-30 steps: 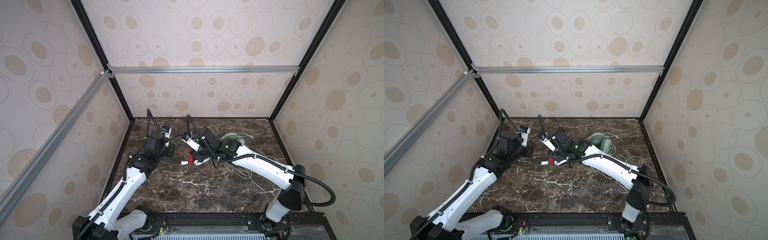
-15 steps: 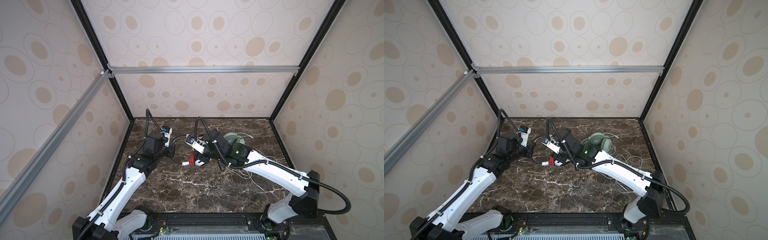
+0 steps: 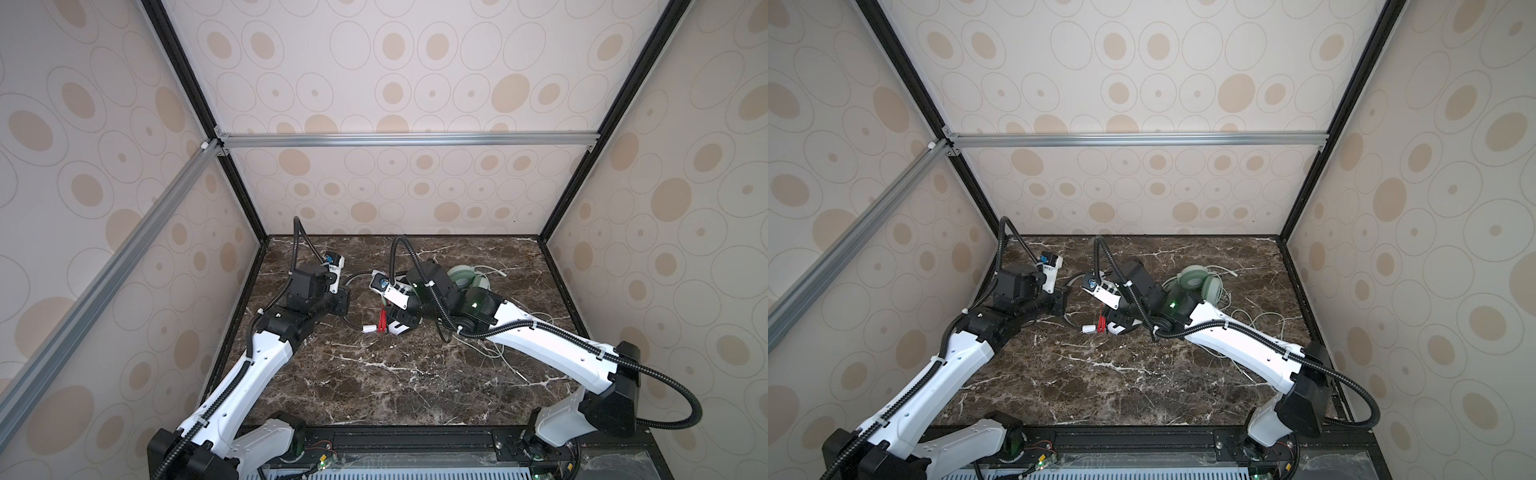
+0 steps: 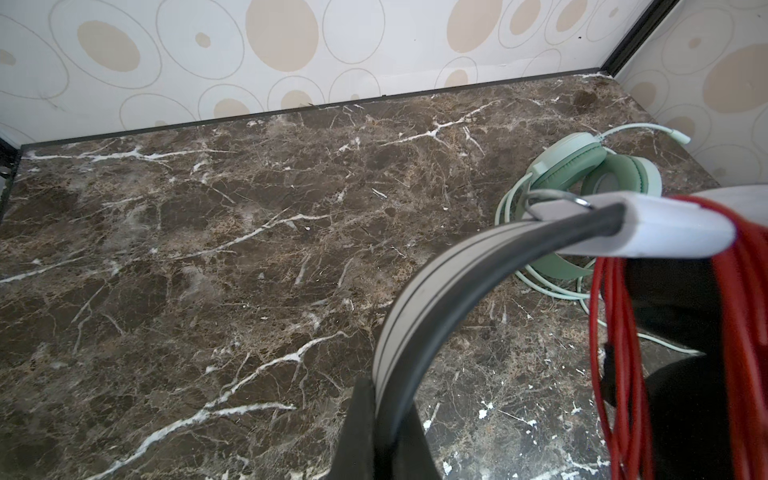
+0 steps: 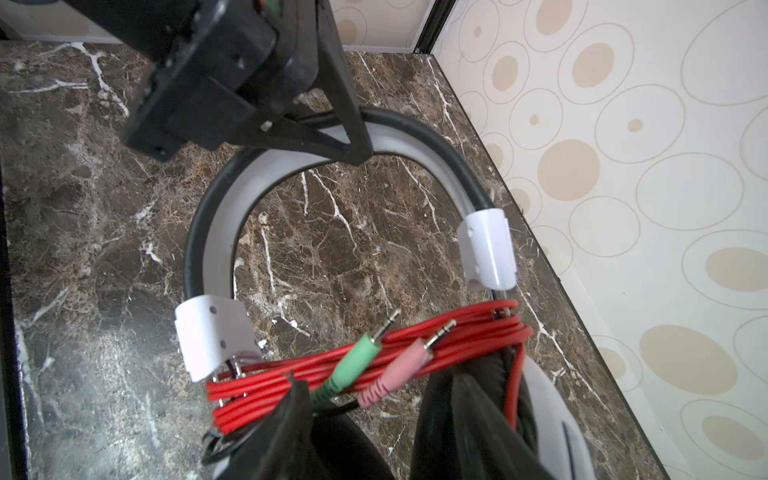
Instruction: Wrap the headphones
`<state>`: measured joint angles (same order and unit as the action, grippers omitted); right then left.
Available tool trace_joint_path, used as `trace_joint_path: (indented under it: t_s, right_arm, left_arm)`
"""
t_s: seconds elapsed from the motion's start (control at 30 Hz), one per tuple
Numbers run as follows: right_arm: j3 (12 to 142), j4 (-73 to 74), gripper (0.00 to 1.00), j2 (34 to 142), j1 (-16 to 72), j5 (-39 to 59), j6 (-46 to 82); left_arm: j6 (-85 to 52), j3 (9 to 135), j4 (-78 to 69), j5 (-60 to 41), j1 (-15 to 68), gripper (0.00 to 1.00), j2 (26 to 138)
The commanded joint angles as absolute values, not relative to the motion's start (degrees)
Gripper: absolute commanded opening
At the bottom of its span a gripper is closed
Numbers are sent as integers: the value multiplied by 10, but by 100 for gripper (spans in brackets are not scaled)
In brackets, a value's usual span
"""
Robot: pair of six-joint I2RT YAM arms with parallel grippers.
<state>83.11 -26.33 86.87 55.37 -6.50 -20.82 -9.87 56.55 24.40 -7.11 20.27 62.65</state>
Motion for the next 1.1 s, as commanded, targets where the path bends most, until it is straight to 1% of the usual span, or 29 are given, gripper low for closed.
trace_joint_path:
  t_s: [0.0,0.13,0.33,0.5,0.8,0.87,1.07]
  right_arm:
    - [819,-230,57,853,541,-73,-189]
    - [803,-212,57,851,541,-68,-174]
    - [792,-187,60,856,541,-35,-152]
    - [789,-180,64,862,541,-21,-140]
    - [782,-181,69,847,541,-17,-146]
    - [786,-178,72,844,540,-17,-144]
    - [815,-189,87,844,536,-28,-122]
  left_arm:
    - [-114,613,269,-101,201,0,629]
    - [-144,640,316,-104,200,0,651]
    - [-169,662,365,-63,200,0,668]
    - [-188,671,366,-54,200,0,678]
    - [-224,664,357,-40,196,0,694]
    - [-230,662,353,-39,190,0,700]
    - [-240,652,327,-50,162,0,717]
